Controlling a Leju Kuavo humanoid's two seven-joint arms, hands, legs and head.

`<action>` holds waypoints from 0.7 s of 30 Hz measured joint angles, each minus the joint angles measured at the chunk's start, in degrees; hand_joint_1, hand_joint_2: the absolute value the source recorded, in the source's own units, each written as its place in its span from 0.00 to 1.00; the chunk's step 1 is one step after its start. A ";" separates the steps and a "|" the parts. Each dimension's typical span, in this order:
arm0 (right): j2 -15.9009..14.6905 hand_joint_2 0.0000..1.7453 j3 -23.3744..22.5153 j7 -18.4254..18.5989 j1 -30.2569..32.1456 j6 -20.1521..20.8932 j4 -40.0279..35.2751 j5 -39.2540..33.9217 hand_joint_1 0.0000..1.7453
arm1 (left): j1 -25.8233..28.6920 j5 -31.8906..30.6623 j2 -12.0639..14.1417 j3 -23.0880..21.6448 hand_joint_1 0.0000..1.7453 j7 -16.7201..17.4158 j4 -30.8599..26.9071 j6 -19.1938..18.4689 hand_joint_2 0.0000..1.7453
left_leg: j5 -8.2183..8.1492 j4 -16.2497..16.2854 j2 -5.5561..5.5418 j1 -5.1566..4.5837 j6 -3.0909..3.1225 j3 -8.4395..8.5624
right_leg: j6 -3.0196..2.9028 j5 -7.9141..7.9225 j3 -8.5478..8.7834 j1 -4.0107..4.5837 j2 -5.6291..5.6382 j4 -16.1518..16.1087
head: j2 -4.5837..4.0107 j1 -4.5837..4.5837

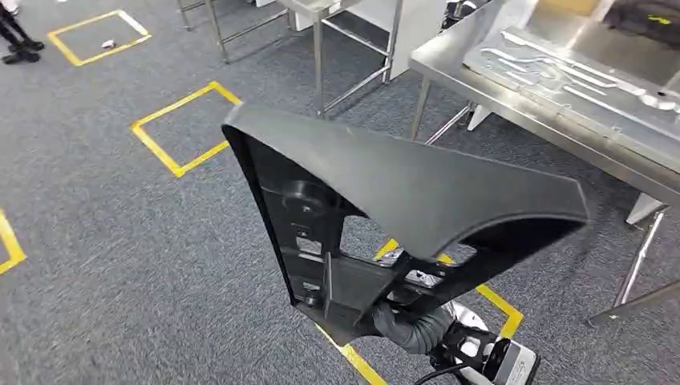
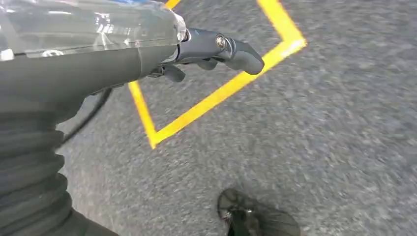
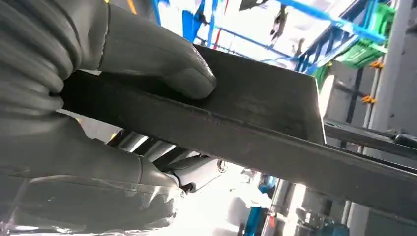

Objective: Take the parts from the cabinet and place them on the table.

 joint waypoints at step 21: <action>0.02 1.00 -2.71 -0.02 2.88 -0.02 -2.45 0.33 0.99 | -0.83 -0.15 -0.20 0.04 0.00 -0.26 0.00 -1.14 1.00 | -3.62 1.23 6.91 -0.42 -0.20 2.63 | -0.21 1.80 0.10 -0.72 -6.08 -2.35 | 0.00 0.00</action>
